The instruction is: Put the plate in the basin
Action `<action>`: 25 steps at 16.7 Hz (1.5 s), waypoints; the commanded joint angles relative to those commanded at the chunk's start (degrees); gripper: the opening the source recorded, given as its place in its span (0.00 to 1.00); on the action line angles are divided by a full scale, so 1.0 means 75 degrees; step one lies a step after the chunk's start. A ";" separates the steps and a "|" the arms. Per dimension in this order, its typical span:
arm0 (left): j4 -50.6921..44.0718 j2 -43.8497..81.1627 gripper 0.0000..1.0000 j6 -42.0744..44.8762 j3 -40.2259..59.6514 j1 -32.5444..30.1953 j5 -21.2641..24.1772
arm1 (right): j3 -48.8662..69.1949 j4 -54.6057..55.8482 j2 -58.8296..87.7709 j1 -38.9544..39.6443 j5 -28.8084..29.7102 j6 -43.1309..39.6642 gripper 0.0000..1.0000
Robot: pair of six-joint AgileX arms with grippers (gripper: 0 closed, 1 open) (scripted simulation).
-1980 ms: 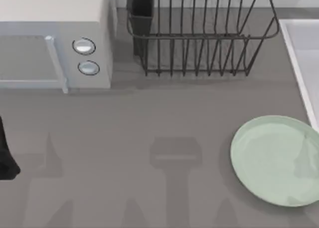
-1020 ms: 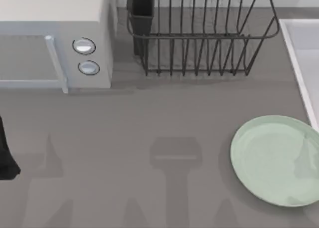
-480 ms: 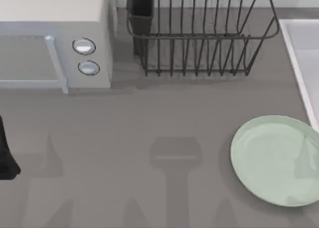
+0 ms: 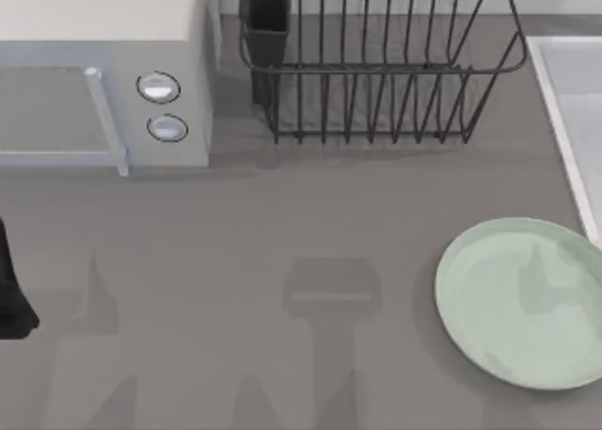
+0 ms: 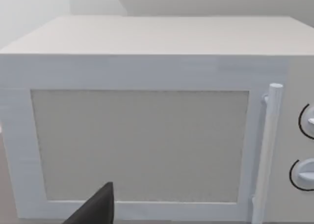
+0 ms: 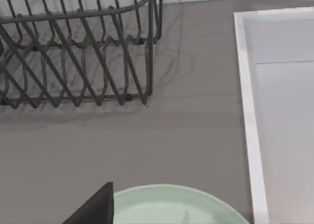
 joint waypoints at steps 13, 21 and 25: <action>0.0000 0.0000 1.00 0.0000 0.0000 0.0000 0.0000 | 0.6742 -0.5216 0.9414 0.2702 0.0004 0.2774 1.00; 0.0000 0.0000 1.00 0.0000 0.0000 0.0000 0.0000 | 0.7837 -0.6071 1.0886 0.3145 0.0004 0.3228 1.00; 0.0000 0.0000 1.00 0.0000 0.0000 0.0000 0.0000 | 0.7724 -0.5928 1.0924 0.3108 0.0002 0.3220 1.00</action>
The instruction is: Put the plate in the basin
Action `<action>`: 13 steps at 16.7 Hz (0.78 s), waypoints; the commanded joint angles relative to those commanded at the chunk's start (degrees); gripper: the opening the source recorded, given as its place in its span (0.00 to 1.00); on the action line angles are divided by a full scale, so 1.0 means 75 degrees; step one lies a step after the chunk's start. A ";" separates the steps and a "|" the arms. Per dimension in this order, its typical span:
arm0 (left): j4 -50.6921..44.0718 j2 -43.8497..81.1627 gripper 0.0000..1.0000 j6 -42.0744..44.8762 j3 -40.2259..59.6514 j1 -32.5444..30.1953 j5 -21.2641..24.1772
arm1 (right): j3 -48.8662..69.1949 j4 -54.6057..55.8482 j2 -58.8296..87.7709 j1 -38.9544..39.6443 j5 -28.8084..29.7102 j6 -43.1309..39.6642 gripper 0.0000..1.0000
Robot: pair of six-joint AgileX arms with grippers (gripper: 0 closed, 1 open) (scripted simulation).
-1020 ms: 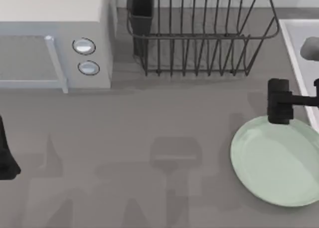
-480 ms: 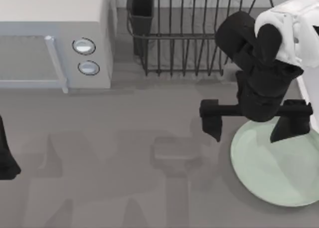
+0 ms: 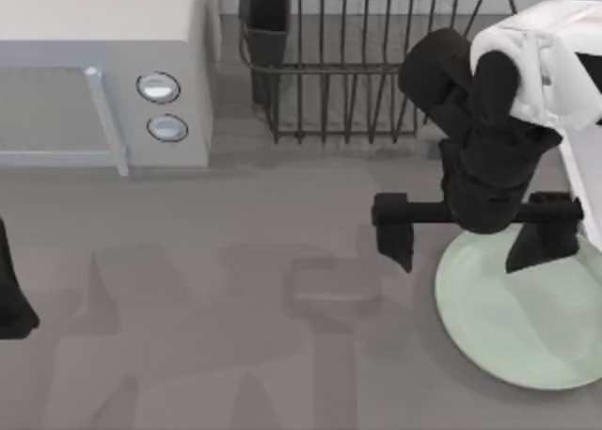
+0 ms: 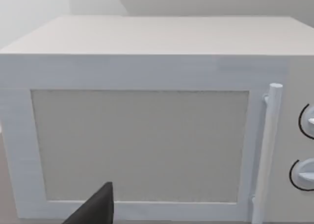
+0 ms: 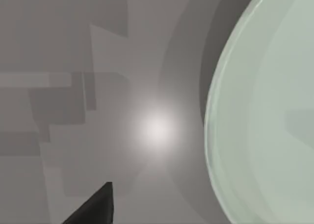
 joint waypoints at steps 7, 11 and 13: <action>0.0000 0.0000 1.00 0.0000 0.0000 0.0000 0.0000 | -0.1194 0.2220 0.0909 0.0038 0.0007 0.0030 1.00; 0.0000 0.0000 1.00 0.0000 0.0000 0.0000 0.0000 | -0.1521 0.2714 0.1184 0.0054 0.0009 0.0044 1.00; 0.0000 0.0000 1.00 0.0000 0.0000 0.0000 0.0000 | -0.1521 0.2714 0.1184 0.0054 0.0009 0.0044 1.00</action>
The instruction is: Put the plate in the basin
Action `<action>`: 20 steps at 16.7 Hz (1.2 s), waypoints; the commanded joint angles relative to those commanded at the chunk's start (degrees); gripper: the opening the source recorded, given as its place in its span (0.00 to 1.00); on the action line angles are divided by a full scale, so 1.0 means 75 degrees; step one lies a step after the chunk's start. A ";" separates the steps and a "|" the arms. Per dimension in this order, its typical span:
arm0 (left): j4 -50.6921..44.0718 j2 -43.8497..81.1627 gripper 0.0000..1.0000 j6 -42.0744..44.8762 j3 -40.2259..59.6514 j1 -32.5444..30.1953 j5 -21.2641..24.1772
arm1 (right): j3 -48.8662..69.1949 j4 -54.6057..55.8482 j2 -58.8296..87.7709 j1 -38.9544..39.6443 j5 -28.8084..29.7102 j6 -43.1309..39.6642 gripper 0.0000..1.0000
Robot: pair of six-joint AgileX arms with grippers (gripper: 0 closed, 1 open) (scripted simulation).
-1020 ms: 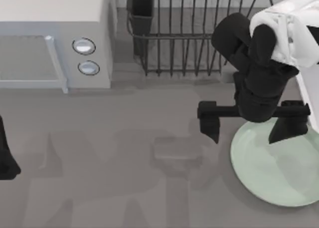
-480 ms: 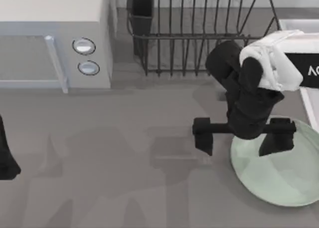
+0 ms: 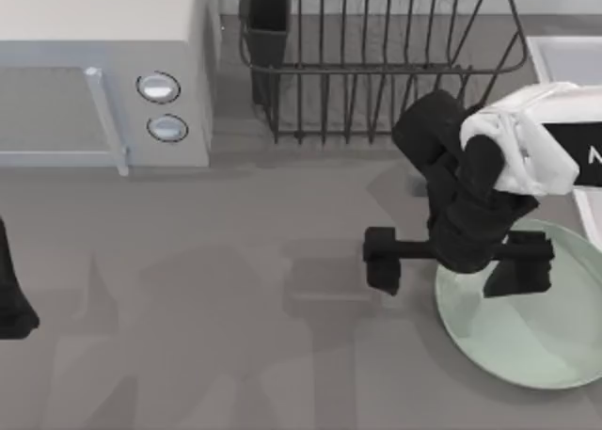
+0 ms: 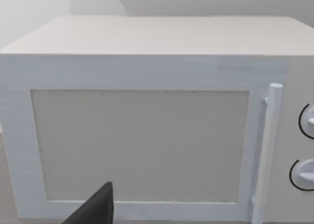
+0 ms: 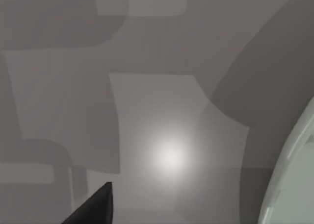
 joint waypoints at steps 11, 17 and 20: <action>0.0000 0.0000 1.00 0.0000 0.0000 0.0000 0.0000 | 0.0000 0.0000 0.0000 0.0000 0.0000 0.0000 0.25; 0.0000 0.0000 1.00 0.0000 0.0000 0.0000 0.0000 | 0.0000 0.0000 0.0000 0.0000 0.0000 0.0000 0.00; 0.0000 0.0000 1.00 0.0000 0.0000 0.0000 0.0000 | 0.0000 0.0000 0.0000 0.0000 0.0000 0.0000 0.00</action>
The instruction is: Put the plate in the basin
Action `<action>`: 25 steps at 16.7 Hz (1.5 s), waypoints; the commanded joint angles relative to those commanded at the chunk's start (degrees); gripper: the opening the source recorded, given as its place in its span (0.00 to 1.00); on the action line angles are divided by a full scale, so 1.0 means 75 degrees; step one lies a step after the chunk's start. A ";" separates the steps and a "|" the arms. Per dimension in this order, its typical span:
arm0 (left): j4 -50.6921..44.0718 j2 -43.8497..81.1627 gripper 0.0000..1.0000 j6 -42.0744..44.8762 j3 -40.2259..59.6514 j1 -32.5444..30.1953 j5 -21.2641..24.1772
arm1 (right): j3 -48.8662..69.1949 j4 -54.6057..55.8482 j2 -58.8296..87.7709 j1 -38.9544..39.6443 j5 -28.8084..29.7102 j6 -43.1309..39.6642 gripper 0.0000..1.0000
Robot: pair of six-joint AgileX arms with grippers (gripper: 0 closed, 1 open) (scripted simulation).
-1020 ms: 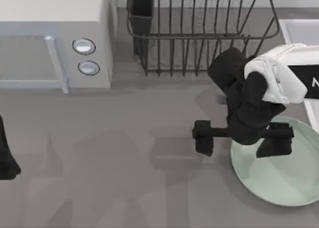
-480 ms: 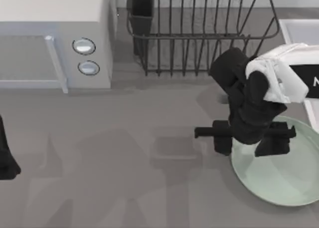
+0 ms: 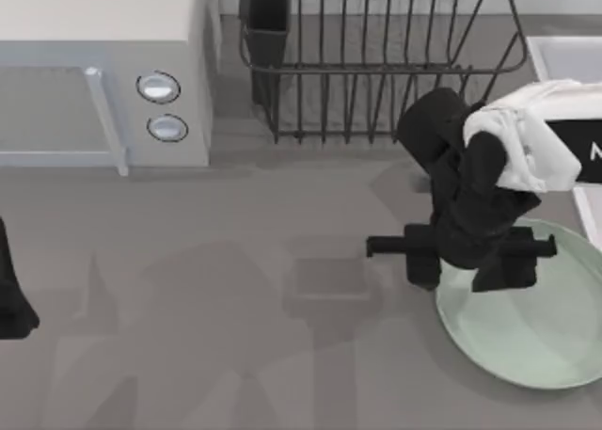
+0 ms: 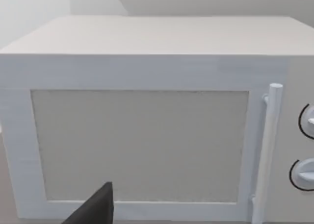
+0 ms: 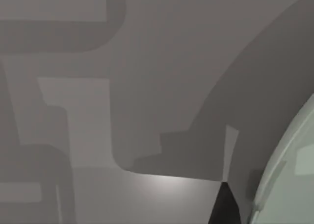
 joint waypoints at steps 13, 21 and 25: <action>0.0000 0.0000 1.00 0.0000 0.0000 0.0000 0.0000 | 0.3747 -0.3666 -0.0450 -0.0094 0.0145 -0.0032 0.00; 0.0000 0.0000 1.00 0.0000 0.0000 0.0000 0.0000 | 0.7777 -0.7683 -0.0624 -0.0192 0.0139 -0.0131 0.00; 0.0000 0.0000 1.00 0.0000 0.0000 0.0000 0.0000 | 0.8028 -0.7936 -0.0666 -0.0208 0.0138 -0.0147 0.00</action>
